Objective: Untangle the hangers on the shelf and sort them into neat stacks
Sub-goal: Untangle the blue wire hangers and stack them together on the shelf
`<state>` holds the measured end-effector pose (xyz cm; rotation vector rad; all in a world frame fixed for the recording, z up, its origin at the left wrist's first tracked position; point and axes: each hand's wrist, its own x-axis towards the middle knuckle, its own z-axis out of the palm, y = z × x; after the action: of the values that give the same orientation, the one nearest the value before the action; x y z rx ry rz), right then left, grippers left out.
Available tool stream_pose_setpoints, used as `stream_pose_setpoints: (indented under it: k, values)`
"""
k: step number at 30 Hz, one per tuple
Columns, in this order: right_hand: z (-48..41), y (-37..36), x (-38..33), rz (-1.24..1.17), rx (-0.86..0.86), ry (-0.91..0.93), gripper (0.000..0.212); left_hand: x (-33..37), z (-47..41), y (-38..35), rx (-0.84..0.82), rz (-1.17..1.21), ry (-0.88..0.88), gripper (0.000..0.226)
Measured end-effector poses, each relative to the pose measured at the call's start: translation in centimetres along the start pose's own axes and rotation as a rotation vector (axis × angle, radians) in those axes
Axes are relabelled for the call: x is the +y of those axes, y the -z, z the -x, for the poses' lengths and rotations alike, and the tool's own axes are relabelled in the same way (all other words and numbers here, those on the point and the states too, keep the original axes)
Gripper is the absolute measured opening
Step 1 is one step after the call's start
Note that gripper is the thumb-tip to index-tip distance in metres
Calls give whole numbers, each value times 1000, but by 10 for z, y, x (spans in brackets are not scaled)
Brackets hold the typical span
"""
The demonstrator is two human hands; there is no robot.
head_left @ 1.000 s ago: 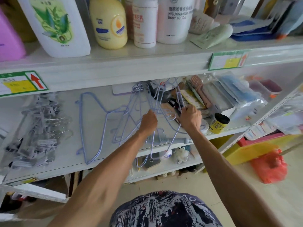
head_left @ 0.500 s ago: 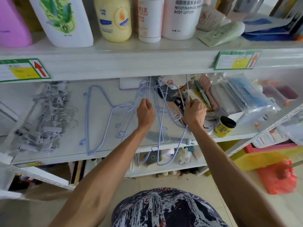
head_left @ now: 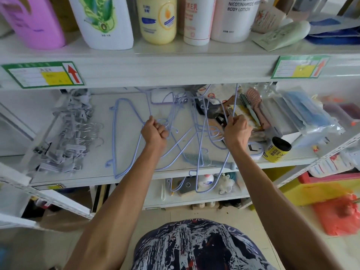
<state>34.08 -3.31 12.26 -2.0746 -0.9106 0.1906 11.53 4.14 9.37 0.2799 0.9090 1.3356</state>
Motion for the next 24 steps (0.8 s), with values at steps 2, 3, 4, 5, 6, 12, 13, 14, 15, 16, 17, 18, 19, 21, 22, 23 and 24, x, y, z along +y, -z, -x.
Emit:
stream_pose_setpoints:
  k: [2, 3, 4, 5, 6, 12, 13, 14, 15, 16, 17, 18, 19, 21, 22, 23, 24]
  values:
    - [9, -5, -7, -23, -14, 9, 24, 7, 4, 20, -33, 40, 13, 42]
    - [13, -8, -10, -37, -16, 17, 25, 9, 5, 30, -48, 59, 16, 42]
    - [18, -11, -14, -47, -18, 19, 26, 12, 6, 39, -59, 75, 19, 41]
    - [23, -14, -18, -51, -25, 13, 28, 15, 7, 47, -71, 92, 28, 41]
    - [28, -17, -21, -54, -34, 8, 28, 17, 8, 54, -84, 103, 40, 40]
    - [59, -28, -39, -75, -50, 22, 29, 28, 9, 76, -127, 84, 82, 39]
    - [64, -29, -42, -73, -47, 32, 29, 31, 9, 75, -132, 68, 88, 39]
    - [69, -29, -45, -81, -34, 51, 29, 33, 11, 74, -139, 50, 93, 39]
    - [72, -30, -47, -101, -20, 69, 29, 35, 13, 72, -148, 29, 97, 39]
    - [75, -30, -51, -126, -5, 83, 29, 34, 14, 69, -154, 8, 103, 39]
    - [77, -29, -56, -149, 4, 85, 29, 32, 16, 67, -156, -12, 109, 39]
    - [80, -28, -62, -168, 12, 88, 28, 28, 18, 65, -157, -31, 116, 40]
    - [81, -27, -68, -185, 20, 91, 26, 23, 20, 64, -159, -48, 118, 40]
    - [86, -26, -85, -222, 38, 117, 23, 9, 23, 63, -154, -116, 102, 41]
    - [89, -25, -95, -240, 50, 137, 22, 3, 24, 64, -147, -181, 86, 41]
    - [91, -25, -104, -251, 64, 160, 21, -3, 26, 66, -136, -267, 62, 42]
    - [93, -24, -113, -255, 81, 185, 21, -8, 28, 67, -140, -357, 34, 42]
